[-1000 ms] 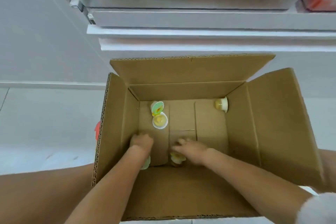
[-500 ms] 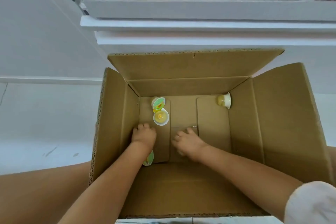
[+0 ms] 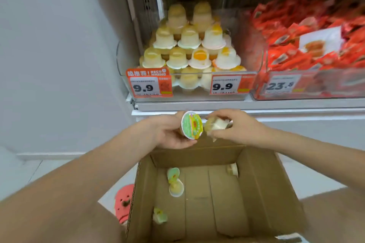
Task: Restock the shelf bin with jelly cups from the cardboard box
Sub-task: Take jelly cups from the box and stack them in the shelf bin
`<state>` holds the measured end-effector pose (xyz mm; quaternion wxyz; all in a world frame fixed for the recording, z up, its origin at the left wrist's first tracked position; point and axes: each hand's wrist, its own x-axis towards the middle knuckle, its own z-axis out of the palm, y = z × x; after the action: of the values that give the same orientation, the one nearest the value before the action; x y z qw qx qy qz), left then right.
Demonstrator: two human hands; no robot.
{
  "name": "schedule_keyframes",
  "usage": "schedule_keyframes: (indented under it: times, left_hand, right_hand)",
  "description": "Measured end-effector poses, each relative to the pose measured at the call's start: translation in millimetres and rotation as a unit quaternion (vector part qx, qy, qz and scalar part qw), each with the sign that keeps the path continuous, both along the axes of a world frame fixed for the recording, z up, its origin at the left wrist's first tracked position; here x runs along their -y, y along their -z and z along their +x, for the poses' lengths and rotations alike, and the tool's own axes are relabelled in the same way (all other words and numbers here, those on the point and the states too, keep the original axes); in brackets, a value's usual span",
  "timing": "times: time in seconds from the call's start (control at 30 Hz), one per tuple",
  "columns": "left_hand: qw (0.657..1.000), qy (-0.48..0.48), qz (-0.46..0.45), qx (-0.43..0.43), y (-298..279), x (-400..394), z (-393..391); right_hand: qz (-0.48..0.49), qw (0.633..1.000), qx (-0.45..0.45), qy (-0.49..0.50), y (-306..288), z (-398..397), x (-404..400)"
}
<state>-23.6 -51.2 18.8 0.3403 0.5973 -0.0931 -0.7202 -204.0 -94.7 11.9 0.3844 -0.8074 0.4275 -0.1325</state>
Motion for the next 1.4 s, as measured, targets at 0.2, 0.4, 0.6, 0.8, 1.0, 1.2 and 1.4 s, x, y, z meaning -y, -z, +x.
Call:
schedule_keyframes:
  times: [0.2, 0.4, 0.6, 0.8, 1.0, 1.2, 1.4]
  left_hand:
    - [0.983, -0.101, -0.079, -0.135, -47.4, -5.4, 0.6]
    - [0.967, -0.059, -0.151, -0.199, -57.3, -2.9, -9.0]
    - [0.951, -0.045, -0.210, -0.221, -56.6, -2.5, -7.0]
    - [0.945, -0.056, -0.216, -0.240, -57.4, -8.5, -13.4]
    - [0.964, -0.046, -0.206, -0.161, -59.9, -10.8, -14.7]
    - [0.977, 0.007, -0.182, -0.115, -60.7, -11.2, -0.7]
    - [0.913, 0.049, -0.176, 0.364, -57.2, -9.3, 33.4]
  right_hand:
    - [0.087, 0.930, 0.335, 0.122, -60.6, -1.5, -5.2]
    - [0.051, 0.937, 0.342, 0.042, -56.8, 14.4, -9.8]
    - [0.019, 0.953, 0.303, -0.004, -58.5, 12.3, -0.7]
    - [-0.034, 0.963, 0.268, -0.023, -57.5, 6.2, -4.6]
    - [-0.035, 0.971, 0.235, -0.038, -57.9, 3.4, -8.8]
    - [-0.028, 0.973, 0.227, -0.021, -60.4, 13.4, -3.3]
    - [-0.097, 0.972, 0.209, 0.057, -95.5, 55.2, 32.7]
